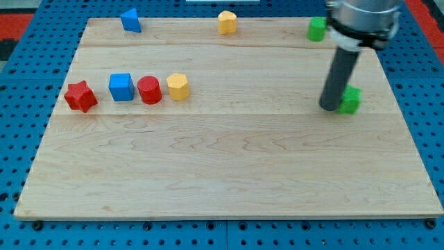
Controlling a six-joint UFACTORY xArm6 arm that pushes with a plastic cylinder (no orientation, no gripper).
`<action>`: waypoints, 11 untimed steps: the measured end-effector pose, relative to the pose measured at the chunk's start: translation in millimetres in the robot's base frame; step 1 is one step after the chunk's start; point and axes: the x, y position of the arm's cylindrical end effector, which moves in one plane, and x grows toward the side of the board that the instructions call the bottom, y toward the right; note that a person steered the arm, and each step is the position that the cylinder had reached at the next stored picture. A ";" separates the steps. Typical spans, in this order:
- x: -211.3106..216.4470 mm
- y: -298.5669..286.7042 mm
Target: Move the red star diagonal to the blue cube
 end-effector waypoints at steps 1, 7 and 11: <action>61.2 -123.0; -54.2 -405.8; -0.3 -434.5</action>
